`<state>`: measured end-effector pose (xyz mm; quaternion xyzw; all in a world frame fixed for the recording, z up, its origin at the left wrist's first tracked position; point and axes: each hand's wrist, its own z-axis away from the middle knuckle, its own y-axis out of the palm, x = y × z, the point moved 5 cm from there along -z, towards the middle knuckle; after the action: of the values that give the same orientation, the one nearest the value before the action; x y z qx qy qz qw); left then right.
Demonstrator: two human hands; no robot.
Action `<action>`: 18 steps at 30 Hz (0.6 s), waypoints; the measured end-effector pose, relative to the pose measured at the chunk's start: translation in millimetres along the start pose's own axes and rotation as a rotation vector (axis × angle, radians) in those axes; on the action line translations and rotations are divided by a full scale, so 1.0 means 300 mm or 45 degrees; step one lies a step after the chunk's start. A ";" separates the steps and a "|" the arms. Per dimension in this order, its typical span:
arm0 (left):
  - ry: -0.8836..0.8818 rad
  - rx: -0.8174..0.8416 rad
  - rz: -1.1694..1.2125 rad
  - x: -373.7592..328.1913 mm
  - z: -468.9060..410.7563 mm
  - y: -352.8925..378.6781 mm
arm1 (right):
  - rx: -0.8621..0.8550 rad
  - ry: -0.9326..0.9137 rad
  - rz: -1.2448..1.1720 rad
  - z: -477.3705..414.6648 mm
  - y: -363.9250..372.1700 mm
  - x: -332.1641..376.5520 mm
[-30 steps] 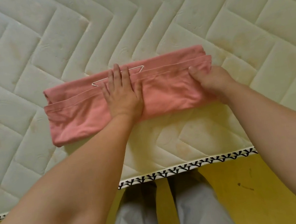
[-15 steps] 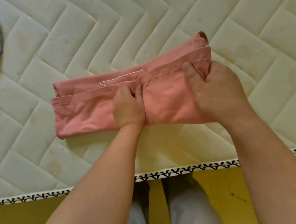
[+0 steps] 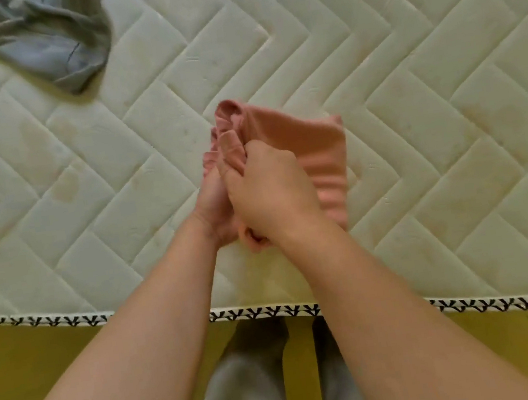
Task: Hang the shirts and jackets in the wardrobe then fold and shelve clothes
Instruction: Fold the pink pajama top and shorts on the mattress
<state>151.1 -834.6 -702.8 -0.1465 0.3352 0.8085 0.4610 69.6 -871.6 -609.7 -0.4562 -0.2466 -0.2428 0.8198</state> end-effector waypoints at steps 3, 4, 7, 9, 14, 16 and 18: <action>-0.209 0.014 0.314 -0.023 0.006 -0.185 | 0.036 0.045 -0.073 -0.084 0.172 0.044; -0.271 0.008 0.272 -0.029 0.007 -0.240 | 0.071 0.057 -0.087 -0.112 0.226 0.043; -0.332 -0.021 0.027 -0.039 -0.012 -0.305 | 0.209 0.132 -0.129 -0.168 0.345 -0.001; -0.308 -0.080 -0.262 -0.039 -0.023 -0.303 | 0.143 0.130 -0.146 -0.186 0.347 -0.041; -0.080 -0.479 -0.842 -0.041 -0.045 -0.344 | -0.693 -0.102 0.257 -0.133 0.153 -0.150; -0.016 -0.619 -1.240 -0.058 -0.042 -0.361 | -0.698 0.130 0.451 -0.116 0.123 -0.241; -0.011 -0.718 -1.454 -0.064 -0.032 -0.358 | -0.514 0.325 0.395 -0.114 0.139 -0.347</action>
<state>251.3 -815.8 -743.1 -0.4145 -0.0232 0.4932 0.7645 22.8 -863.9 -716.7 -0.6082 -0.0152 -0.2140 0.7642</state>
